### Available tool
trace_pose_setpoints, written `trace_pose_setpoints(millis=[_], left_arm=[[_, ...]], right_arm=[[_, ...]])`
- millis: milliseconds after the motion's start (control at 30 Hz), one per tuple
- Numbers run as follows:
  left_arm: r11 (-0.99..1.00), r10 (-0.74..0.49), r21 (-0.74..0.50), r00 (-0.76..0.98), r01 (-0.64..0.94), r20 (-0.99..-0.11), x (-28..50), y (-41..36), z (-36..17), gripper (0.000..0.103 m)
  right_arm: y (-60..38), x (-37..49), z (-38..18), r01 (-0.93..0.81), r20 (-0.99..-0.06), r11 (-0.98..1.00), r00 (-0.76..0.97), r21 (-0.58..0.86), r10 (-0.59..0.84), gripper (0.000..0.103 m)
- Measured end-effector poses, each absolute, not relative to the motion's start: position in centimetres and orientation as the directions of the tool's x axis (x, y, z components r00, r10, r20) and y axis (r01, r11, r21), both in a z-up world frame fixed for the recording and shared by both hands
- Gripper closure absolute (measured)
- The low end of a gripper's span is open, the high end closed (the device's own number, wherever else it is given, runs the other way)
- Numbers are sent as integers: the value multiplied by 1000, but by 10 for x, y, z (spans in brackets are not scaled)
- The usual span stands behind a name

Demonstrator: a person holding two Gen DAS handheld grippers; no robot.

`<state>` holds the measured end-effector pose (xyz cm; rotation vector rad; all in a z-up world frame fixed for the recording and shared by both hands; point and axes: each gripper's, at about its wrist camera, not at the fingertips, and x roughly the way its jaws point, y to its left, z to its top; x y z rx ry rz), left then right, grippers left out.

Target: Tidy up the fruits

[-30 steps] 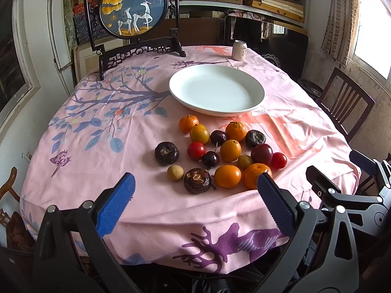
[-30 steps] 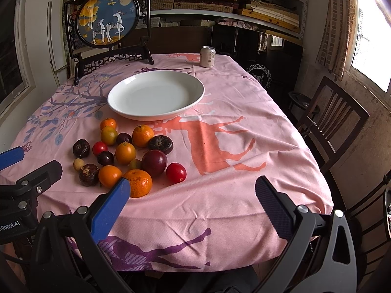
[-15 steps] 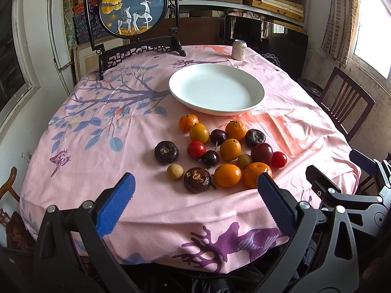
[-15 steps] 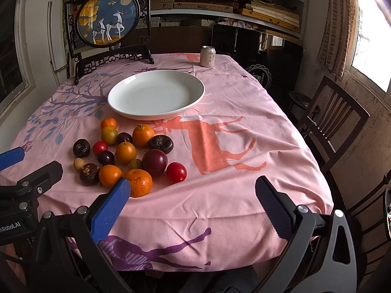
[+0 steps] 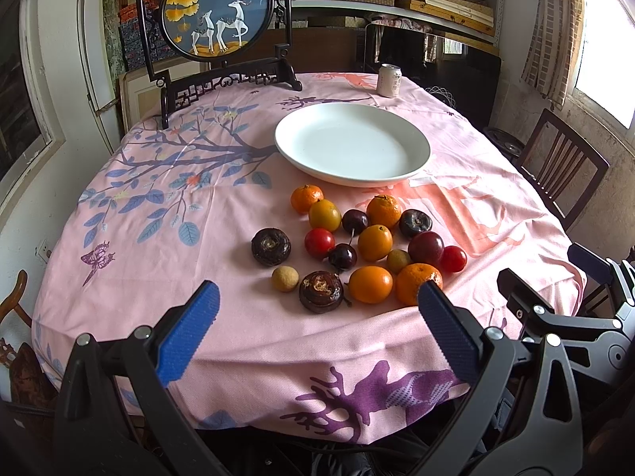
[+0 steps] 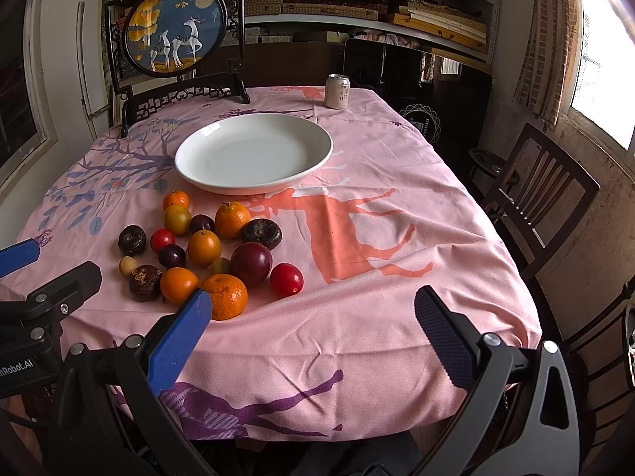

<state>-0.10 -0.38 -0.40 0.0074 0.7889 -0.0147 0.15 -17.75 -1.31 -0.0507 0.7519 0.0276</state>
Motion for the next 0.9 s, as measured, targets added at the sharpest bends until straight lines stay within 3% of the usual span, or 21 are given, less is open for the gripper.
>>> trace_pose_setpoints(millis=[600,767,800,900], left_arm=[[1000,-2,10,703,13,-712,-3,-1,-12,2],[999,37,35,690,-18,-723,-5,20,-29,2],[999,53,43,679,-33,-732,-3,26,-35,2],[997,68,31,632,-69,-772,6,43,-50,2]], right_arm=[[-173,8,-12,-56,-689,997,725,-44,10,1],[-183,8,-28,-160,-679,987,726,-12,109,1],[-184,10,-32,-174,-675,985,728,-16,118,3],[-186,22,-38,-202,-684,979,720,-42,119,39]])
